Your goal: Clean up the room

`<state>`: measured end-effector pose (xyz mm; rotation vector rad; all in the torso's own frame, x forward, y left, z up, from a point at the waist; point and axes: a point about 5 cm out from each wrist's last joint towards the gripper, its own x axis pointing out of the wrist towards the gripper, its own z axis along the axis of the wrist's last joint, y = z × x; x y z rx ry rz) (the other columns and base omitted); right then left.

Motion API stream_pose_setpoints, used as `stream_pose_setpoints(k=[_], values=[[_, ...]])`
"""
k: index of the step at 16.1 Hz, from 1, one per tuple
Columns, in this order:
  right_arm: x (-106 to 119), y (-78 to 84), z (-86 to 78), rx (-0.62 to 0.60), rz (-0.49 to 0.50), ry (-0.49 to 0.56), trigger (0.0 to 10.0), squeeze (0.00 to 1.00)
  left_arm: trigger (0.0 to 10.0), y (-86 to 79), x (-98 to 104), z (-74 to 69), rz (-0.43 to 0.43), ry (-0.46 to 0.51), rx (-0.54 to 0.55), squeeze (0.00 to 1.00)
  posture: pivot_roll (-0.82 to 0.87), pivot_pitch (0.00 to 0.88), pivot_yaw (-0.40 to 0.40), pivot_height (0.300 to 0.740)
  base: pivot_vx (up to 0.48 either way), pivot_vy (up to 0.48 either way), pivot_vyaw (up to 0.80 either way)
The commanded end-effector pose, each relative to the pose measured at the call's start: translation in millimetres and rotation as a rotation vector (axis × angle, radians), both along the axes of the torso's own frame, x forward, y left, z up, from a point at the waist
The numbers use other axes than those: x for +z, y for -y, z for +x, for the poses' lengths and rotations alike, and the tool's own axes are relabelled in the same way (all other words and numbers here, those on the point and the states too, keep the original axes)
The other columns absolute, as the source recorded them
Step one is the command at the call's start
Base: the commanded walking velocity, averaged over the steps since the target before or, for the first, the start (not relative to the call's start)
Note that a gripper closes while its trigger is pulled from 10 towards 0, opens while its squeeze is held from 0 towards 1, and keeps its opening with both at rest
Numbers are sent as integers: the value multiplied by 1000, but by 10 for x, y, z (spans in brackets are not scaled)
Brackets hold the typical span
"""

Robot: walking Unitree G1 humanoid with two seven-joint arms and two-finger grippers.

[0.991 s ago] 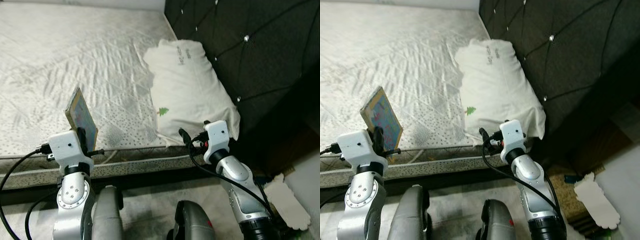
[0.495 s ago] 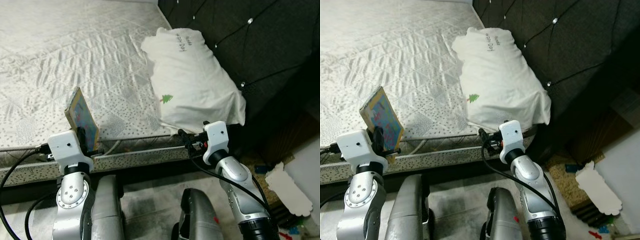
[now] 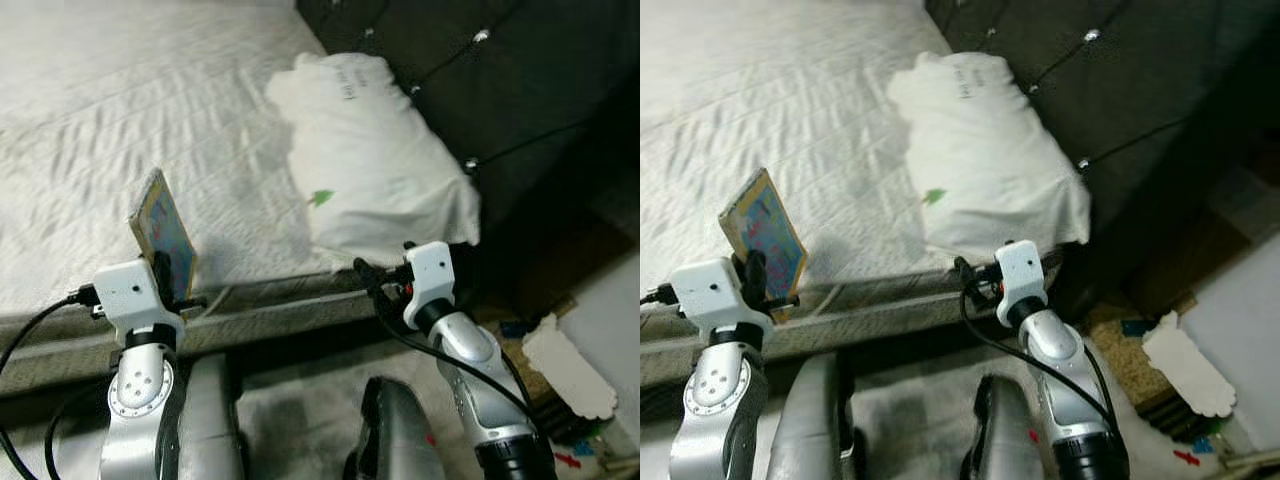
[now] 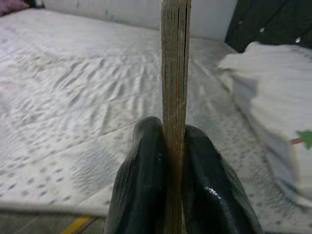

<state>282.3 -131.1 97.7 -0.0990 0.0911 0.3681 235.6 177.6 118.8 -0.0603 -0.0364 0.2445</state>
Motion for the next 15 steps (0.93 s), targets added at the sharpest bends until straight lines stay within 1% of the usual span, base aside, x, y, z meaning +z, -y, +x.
stream_pose_setpoints(k=[1, 2, 3, 5, 9, 10, 13, 15], values=[[9, 45, 4, -9, -1, 0, 10000, 0, 10000, 105, 112, 54, -17, 65, -46, 0, 24, 74, -92, 557, 480, 0, 0], [11, 45, 5, -9, 1, 1, 10000, 0, 10000, 160, 128, 76, -30, 73, -62, 0, 24, 74, -92, 557, 480, 0, 0], [13, 46, 4, -10, 2, 2, 10000, 0, 10000, 182, 128, 84, -37, 74, -67, 0, 24, 74, -92, 557, 480, 0, 0], [14, 48, 4, -12, 3, 3, 10000, 0, 10000, 191, 114, 90, -47, 64, -67, 0, 24, 74, -92, 557, 418, 0, 0], [17, 41, 1, -3, -1, 8, 10000, 0, 10000, 186, 93, 102, -46, 51, -64, 0, 21, 71, -90, 557, 0, 0, 0], [16, 36, 1, -2, -1, 10, 10000, 0, 10000, 197, 77, 117, -47, 44, -70, 0, 21, 71, -90, 557, 0, 0, 781], [16, 43, 8, -7, 5, 7, 10000, 0, 10000, 236, 45, 200, -65, 28, -92, 0, 19, 70, -91, 557, 0, 0, 0], [16, 46, 8, -7, 7, 5, 10000, 0, 10000, 250, -11, 265, -110, 7, -93, 0, 19, 70, -91, 557, 0, 0, 0]])
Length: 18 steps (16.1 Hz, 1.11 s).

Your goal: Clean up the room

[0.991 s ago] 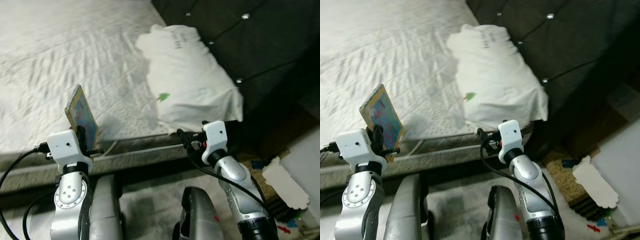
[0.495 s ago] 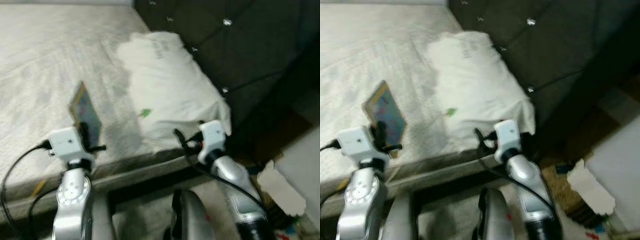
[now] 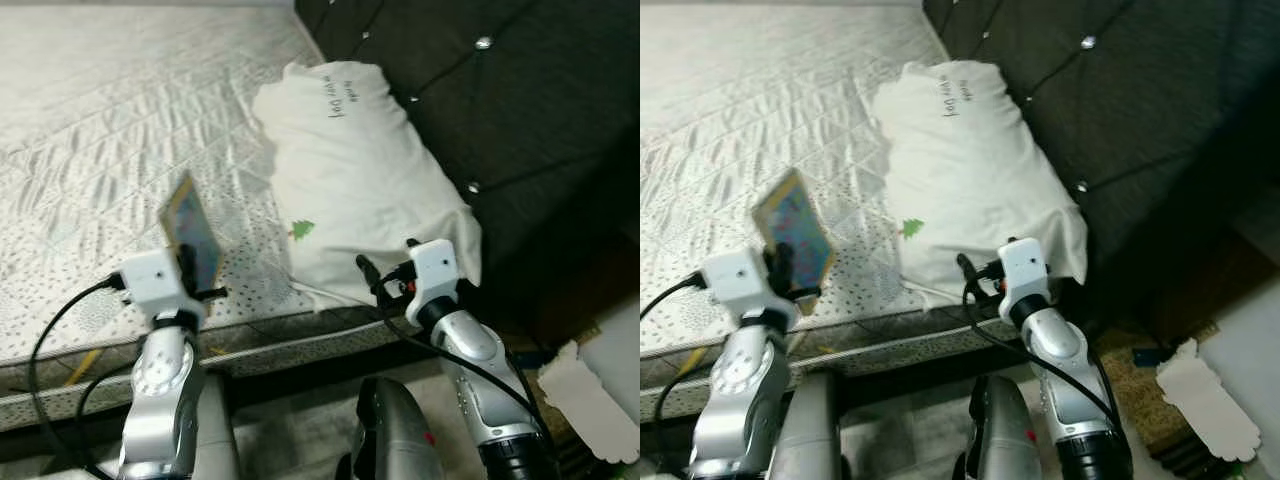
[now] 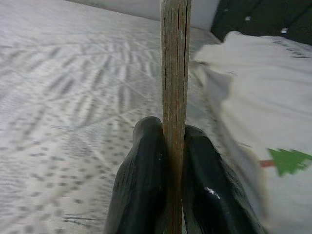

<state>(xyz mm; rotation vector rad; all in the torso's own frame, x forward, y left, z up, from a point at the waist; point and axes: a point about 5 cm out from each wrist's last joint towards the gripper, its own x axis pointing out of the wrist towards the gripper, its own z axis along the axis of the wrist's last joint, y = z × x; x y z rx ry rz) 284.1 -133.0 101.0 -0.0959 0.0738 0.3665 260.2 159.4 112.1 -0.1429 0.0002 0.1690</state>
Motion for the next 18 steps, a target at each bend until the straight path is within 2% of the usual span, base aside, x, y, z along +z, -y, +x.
stream_pose_setpoints(k=[1, 3, 5, 6, 7, 8, 10, 11, 13, 15, 18], values=[[-17, 28, -10, -7, 2, -11, 10000, 0, 10000, 72, 45, 39, -32, 33, -27, 0, 19, 70, -91, 557, 0, 0, 0], [-8, 30, -10, -9, 5, -10, 10000, 0, 10000, 54, 8, 118, -59, 43, -57, 0, -9, 69, -92, 557, 0, 0, 0], [34, 95, -8, -29, 18, -3, 10000, 0, 10000, -13, 33, 298, -92, 124, -70, 0, -39, 80, -100, 557, 0, 0, 0], [46, 108, -8, -32, 19, -1, 10000, 0, 10000, -27, 44, 336, -103, 142, -69, 0, -47, 82, -101, 557, 0, 0, 0], [67, 135, -10, -35, 20, 3, 10000, 0, 10000, -64, 64, 403, -109, 171, -54, 0, -72, 91, -105, 557, 0, 0, 0], [104, 213, -20, -52, 4, 14, 10000, 0, 10000, -195, 54, 516, -108, 193, 21, 0, -102, 96, -110, 557, 0, 0, 0], [126, 325, -37, -72, -25, 20, 10000, 0, 10000, -292, 26, 622, -175, 185, 82, 0, -130, 101, -112, 557, 0, 0, 0], [142, 400, -46, -86, -40, 23, 10000, 0, 10000, -335, -26, 696, -265, 172, 117, 0, -149, 105, -114, 557, 0, 0, 0], [163, 440, -60, -90, -51, 28, 10000, 0, 10000, -347, -126, 758, -313, 132, 124, 0, -168, 109, -115, 557, 0, 0, 0], [180, 450, -81, -89, -59, 31, 10000, 0, 10000, -340, -277, 795, -397, 66, 108, 0, -198, 111, -116, 557, 0, 0, 0], [212, 482, -104, -89, -68, 35, 10000, 0, 10000, -269, -378, 847, -447, 12, 45, 0, -209, 110, -116, 557, 0, 0, 0]])
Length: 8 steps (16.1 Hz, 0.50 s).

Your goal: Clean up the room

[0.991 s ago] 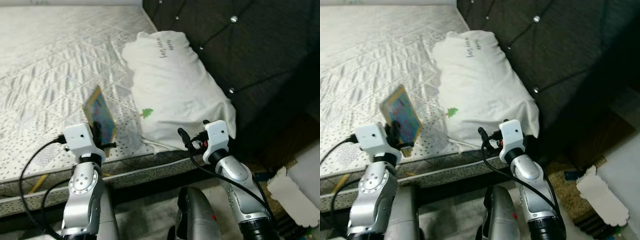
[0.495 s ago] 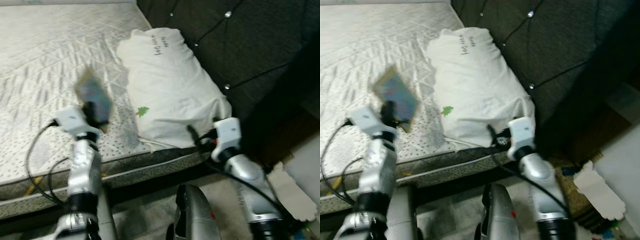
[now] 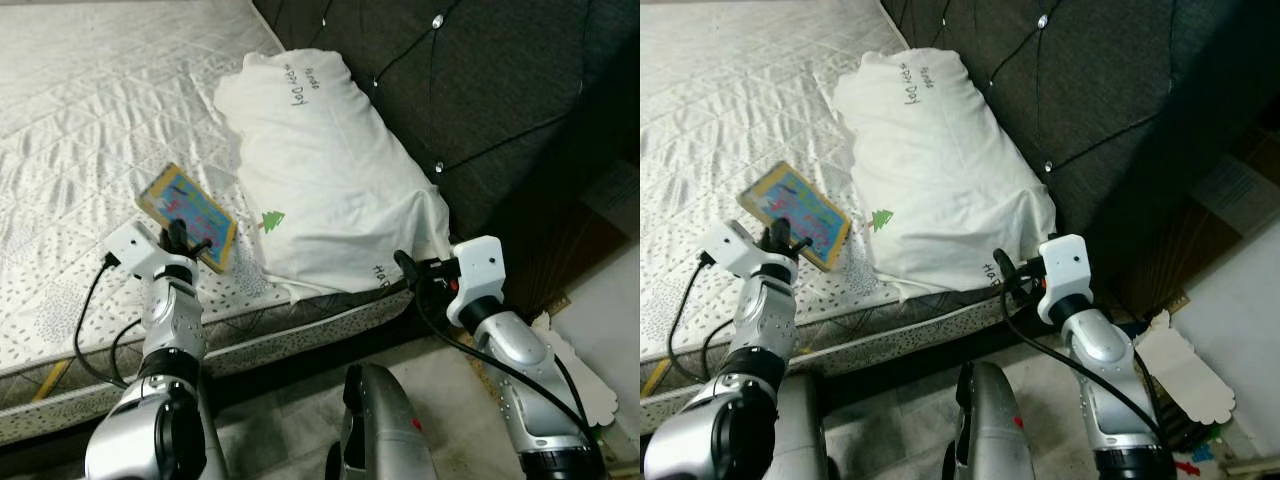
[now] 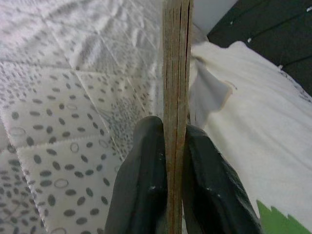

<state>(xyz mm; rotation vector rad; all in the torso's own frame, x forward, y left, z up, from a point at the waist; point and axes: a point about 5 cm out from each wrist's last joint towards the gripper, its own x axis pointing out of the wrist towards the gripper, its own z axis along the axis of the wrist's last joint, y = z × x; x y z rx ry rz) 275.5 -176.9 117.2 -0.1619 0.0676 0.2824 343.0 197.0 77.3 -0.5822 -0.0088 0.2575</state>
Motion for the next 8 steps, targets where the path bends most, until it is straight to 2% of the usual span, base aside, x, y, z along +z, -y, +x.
stream_pose_setpoints(k=[1, 3, 5, 7, 8], values=[[54, 50, -20, -9, -4, 14, 10000, 0, 10000, 119, -34, 29, 0, -22, -65, 0, -209, 110, -116, 557, 0, 0, 0], [72, 64, -26, -12, -7, 18, 10000, 0, 10000, 189, -38, 60, -25, -32, -100, 0, -232, 114, -112, 557, 0, 0, 0], [71, 41, -31, -8, -5, 18, 10000, 0, 10000, 297, -156, 29, -87, -93, -126, 0, -228, 109, -109, 557, 0, 0, 0], [82, 13, -21, -3, -1, 23, 10000, 0, 10000, 362, -213, 7, -73, -130, -163, 0, -222, 106, -106, 557, 0, 0, 0], [102, -19, -12, 4, 8, 32, 10000, 0, 10000, 423, -315, -52, -26, -185, -216, 0, -217, 101, -99, 557, 0, 0, 0]])
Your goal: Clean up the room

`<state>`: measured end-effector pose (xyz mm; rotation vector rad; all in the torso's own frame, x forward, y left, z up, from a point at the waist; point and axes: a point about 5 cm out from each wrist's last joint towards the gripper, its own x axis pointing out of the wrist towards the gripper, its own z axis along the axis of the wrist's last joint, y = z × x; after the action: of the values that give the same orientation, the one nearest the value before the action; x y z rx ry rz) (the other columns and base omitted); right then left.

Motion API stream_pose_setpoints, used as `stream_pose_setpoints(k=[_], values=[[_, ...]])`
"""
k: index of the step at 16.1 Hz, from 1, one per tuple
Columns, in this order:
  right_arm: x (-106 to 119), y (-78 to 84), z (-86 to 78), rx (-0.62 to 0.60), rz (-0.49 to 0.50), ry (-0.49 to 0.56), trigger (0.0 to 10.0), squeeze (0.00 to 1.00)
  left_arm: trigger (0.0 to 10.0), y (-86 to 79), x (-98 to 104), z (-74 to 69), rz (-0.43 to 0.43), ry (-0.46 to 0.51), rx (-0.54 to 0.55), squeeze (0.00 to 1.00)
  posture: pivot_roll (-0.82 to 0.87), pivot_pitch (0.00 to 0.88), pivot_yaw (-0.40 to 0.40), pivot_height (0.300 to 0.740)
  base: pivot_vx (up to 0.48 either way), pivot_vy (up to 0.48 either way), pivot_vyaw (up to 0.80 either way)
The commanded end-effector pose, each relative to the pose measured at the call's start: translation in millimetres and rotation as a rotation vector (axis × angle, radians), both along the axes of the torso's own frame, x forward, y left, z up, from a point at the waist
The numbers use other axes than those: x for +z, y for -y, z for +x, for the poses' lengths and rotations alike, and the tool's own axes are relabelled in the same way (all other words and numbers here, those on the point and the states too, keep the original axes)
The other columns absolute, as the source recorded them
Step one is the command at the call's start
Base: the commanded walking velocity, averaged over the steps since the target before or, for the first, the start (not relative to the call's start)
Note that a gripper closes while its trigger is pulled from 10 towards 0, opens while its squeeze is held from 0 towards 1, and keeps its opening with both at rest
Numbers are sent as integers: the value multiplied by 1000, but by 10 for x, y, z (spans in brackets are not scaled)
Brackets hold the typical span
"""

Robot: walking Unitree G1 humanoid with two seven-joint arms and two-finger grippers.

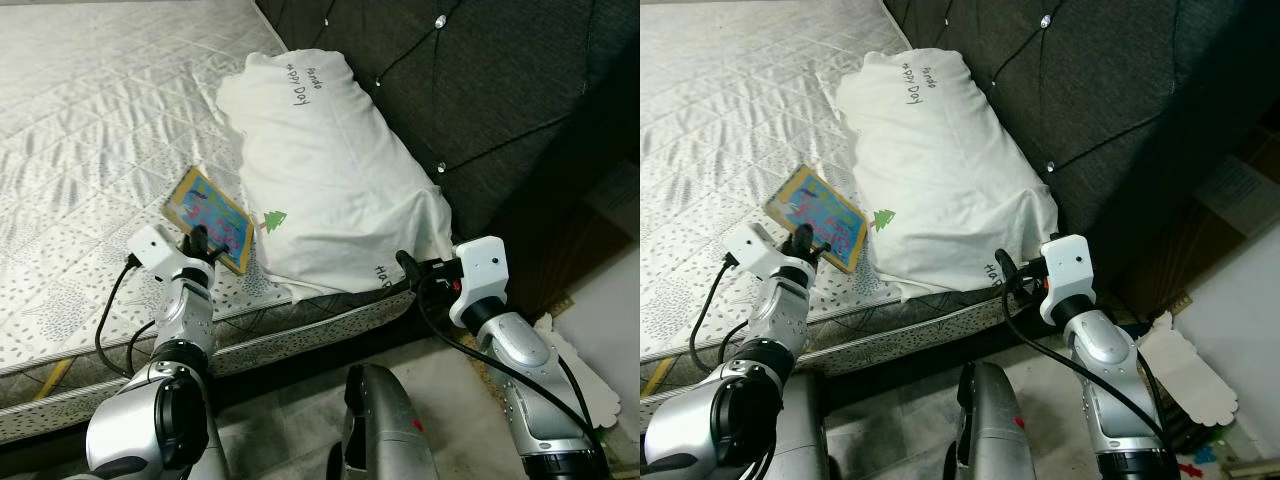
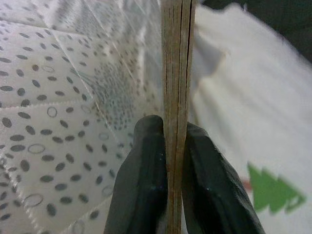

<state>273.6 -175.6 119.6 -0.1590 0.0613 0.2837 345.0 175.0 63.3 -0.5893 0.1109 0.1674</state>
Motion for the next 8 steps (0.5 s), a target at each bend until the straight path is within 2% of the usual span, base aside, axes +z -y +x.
stream_pose_setpoints(k=[1, 5, 8], values=[[78, -21, 9, 5, 7, 29, 10000, 0, 10000, 233, -253, -123, 20, -139, -130, 0, -214, 98, -96, 557, 0, 0, 0], [62, -75, 25, 2, 23, 35, 10000, 0, 10000, 308, -387, -199, 55, -245, -200, 0, -202, 91, -75, 557, 0, 0, 0], [54, -97, 35, 0, 28, 37, 10000, 0, 10000, 364, -413, -215, 64, -264, -232, 0, -195, 84, -70, 557, 0, 0, 0]])
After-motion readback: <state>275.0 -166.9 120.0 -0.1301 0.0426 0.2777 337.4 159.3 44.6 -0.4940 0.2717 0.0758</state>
